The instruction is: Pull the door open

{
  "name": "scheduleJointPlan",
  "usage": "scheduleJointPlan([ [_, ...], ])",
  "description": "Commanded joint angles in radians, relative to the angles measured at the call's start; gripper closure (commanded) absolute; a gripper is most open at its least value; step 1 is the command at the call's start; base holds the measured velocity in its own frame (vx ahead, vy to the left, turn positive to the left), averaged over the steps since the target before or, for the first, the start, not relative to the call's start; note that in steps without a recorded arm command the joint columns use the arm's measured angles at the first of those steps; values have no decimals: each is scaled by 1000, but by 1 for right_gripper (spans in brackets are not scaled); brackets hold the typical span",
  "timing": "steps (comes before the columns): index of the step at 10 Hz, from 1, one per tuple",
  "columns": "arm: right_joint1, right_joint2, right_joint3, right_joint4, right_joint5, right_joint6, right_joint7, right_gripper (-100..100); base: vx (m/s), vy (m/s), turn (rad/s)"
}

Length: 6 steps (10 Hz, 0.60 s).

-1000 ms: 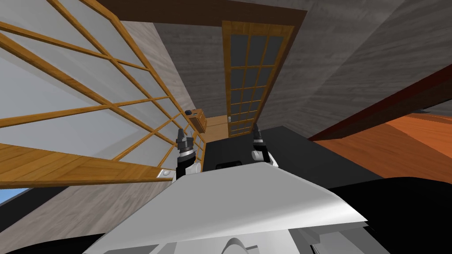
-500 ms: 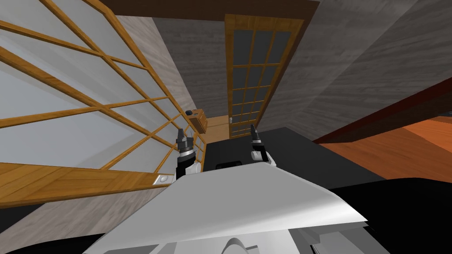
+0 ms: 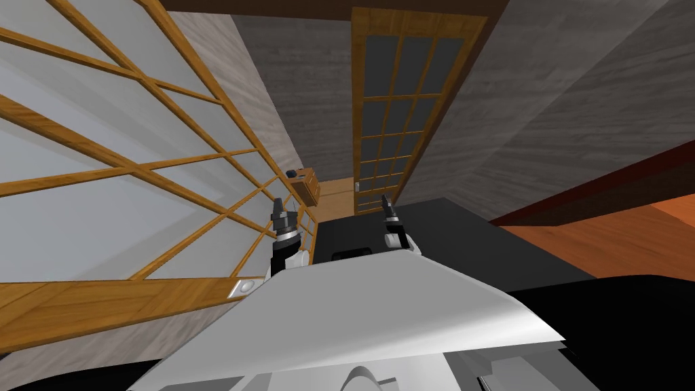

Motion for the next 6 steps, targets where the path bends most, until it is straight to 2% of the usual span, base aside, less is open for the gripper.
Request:
scheduleJointPlan([
  [1, -12, -5, 1, 46, 1, -12, 40, -100, 92, 14, 31],
  [2, -19, -7, 2, 69, 3, -16, 63, -100, 101, 21, 32],
  [3, -19, -7, 2, 69, 3, -16, 63, -100, 66, 11, 8],
  [6, -39, -11, 6, 139, 7, -28, 134, -100, 76, 7, 30],
])
